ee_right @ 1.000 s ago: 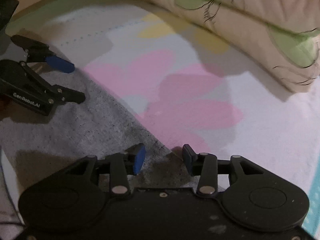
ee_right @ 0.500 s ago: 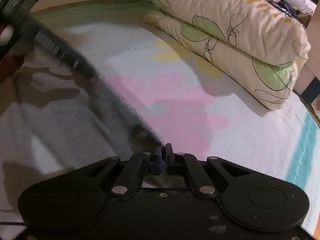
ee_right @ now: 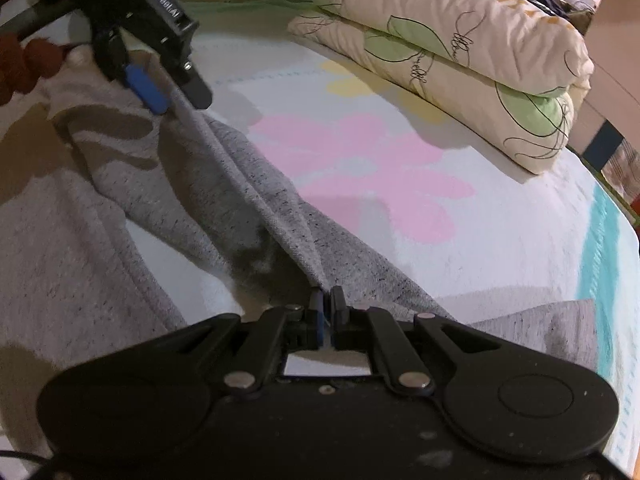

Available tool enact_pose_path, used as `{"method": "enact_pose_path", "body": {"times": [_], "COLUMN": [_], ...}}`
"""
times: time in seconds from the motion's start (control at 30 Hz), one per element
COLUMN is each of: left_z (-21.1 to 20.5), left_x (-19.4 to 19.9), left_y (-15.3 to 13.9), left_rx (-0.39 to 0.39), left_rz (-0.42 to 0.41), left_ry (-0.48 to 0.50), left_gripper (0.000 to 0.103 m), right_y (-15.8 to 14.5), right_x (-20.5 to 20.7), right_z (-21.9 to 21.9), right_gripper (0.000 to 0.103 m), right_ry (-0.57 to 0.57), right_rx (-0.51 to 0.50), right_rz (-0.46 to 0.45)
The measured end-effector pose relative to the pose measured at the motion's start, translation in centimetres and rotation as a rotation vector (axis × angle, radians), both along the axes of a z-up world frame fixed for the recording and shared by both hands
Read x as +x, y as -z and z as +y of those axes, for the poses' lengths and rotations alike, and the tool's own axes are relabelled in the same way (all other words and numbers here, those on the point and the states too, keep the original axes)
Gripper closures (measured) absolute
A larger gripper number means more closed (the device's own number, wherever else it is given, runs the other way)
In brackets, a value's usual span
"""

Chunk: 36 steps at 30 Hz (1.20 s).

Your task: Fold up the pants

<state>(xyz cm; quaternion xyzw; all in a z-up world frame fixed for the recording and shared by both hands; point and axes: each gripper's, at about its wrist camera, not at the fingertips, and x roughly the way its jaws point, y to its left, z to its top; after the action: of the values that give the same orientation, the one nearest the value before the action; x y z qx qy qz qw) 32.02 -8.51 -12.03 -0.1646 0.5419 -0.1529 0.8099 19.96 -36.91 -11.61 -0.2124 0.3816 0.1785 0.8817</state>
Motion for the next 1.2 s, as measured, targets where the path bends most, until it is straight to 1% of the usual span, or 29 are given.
{"method": "enact_pose_path", "body": {"times": [0.13,0.27,0.4,0.43,0.47,0.5,0.53,0.57,0.63,0.7,0.77,0.83,0.93,1.0,1.1,1.13,1.2], "left_z": [-0.2,-1.1,-1.7,-1.7,-1.8,-1.9,-1.9,-1.8,-1.8,-1.8,-1.5,-1.0,-0.2,-0.1,-0.5,-0.6,-0.8], "left_x": [0.6,1.4,2.0,2.0,2.0,1.9,1.7,1.3,-0.2,-2.5,-5.6,-8.5,-12.7,-15.0,-16.3,-16.6,-17.0], "left_y": [0.2,0.9,1.7,1.8,1.8,1.8,1.8,1.5,0.3,-1.4,-3.1,-4.0,-3.5,-1.9,0.9,1.4,1.8], "left_rx": [-0.009,0.015,0.032,0.040,0.065,0.095,0.096,0.084,0.085,0.095,0.100,0.103,0.114,0.140,0.173,0.182,0.201], "left_rz": [-0.004,-0.002,0.008,0.001,-0.004,-0.003,-0.009,-0.032,-0.088,-0.159,-0.235,-0.274,-0.269,-0.237,-0.158,-0.152,-0.185], "left_ry": [-0.027,-0.016,-0.030,-0.041,-0.061,-0.074,-0.077,-0.076,-0.068,-0.035,0.006,0.040,0.087,0.120,0.154,0.162,0.185], "left_gripper": [0.037,0.037,0.038,0.050,0.080,0.091,0.094,0.096,0.096,0.096,0.096,0.096,0.096,0.096,0.096,0.096,0.096], "right_y": [0.0,0.2,0.6,0.7,0.8,0.9,0.9,0.9,0.6,-0.1,-1.2,-2.1,-2.6,-2.1,-0.7,-0.5,-0.8], "right_x": [-0.1,0.0,-1.0,-1.1,-1.2,-1.3,-1.4,-1.5,-1.8,-2.5,-3.6,-5.1,-7.6,-8.9,-9.9,-10.1,-10.2], "right_z": [0.1,0.0,-0.4,-0.4,-0.4,-0.4,-0.4,-0.4,-0.3,-0.4,-0.6,-0.9,-1.1,-1.0,-0.8,-0.9,-1.3], "right_gripper": [0.100,0.100,0.100,0.100,0.100,0.100,0.099,0.099,0.099,0.099,0.099,0.099,0.098,0.096,0.094,0.094,0.087], "right_ry": [0.009,0.011,0.009,0.009,0.007,0.006,0.007,0.010,0.024,0.043,0.058,0.066,0.080,0.086,0.112,0.121,0.151], "right_rx": [0.003,0.010,0.019,0.021,0.020,0.019,0.020,0.026,0.028,0.042,0.060,0.082,0.120,0.120,0.119,0.135,0.189], "right_rz": [-0.006,-0.010,-0.013,-0.013,-0.014,-0.018,-0.024,-0.031,-0.051,-0.068,-0.082,-0.083,-0.049,-0.012,0.062,0.080,0.093]}}
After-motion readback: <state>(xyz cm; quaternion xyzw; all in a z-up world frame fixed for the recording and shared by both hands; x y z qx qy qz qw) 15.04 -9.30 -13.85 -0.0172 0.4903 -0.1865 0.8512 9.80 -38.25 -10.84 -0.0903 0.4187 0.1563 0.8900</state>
